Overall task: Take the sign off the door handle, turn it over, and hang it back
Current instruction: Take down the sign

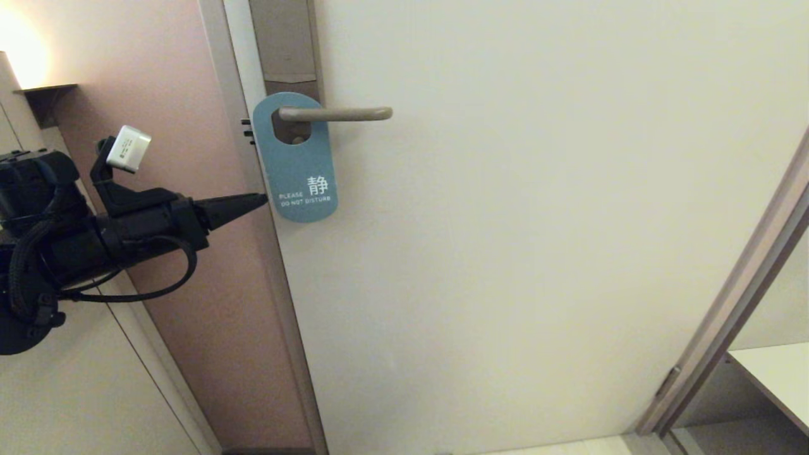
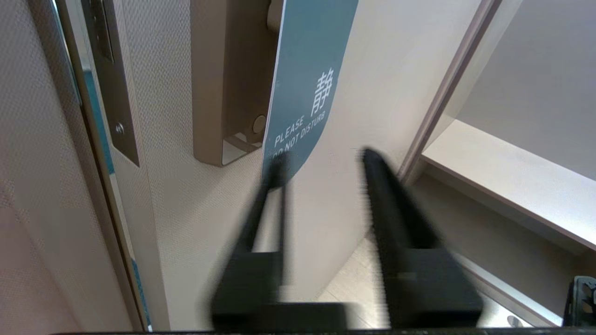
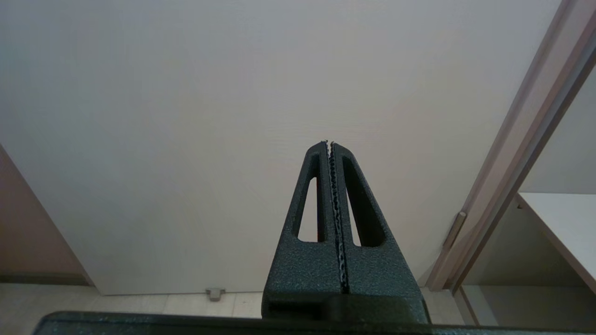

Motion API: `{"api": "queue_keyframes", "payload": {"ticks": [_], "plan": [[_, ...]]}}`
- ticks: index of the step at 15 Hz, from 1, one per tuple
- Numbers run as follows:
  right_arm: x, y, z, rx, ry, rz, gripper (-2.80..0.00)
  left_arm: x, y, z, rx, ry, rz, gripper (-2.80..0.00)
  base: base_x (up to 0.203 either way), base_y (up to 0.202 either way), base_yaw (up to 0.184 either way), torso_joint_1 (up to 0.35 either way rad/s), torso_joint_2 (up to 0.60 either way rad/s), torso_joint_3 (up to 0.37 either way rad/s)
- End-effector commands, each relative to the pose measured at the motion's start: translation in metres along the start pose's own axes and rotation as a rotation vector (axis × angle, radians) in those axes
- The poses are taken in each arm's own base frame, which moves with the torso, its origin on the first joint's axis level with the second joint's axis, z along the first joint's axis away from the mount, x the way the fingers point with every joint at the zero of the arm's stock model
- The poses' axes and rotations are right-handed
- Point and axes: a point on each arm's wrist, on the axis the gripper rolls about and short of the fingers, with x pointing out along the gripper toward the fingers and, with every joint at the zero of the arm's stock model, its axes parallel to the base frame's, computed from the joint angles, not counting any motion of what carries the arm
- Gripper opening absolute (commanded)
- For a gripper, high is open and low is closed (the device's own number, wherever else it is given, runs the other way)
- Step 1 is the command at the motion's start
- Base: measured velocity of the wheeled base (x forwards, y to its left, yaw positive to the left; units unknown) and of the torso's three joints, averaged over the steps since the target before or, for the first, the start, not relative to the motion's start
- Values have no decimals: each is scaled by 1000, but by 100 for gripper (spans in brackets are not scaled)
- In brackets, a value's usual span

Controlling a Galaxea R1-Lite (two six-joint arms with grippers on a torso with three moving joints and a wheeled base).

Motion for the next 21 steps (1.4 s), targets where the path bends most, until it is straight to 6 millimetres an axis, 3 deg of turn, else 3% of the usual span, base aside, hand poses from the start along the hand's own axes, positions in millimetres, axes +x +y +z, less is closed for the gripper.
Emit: {"api": "queue_keyframes", "payload": {"ticks": [1,8,21], "plan": [[0,0,0,0,0,1,-280,0,0,1,9,-8,-6,0,0,0,0,0,0,0],[0,0,0,0,0,1,-280,9,12,3,92,-74,-37,0,0,0,0,0,0,0],[0,0,0,0,0,1,-280,22,22,3,51,-52,-125,0,0,0,0,0,0,0]]}}
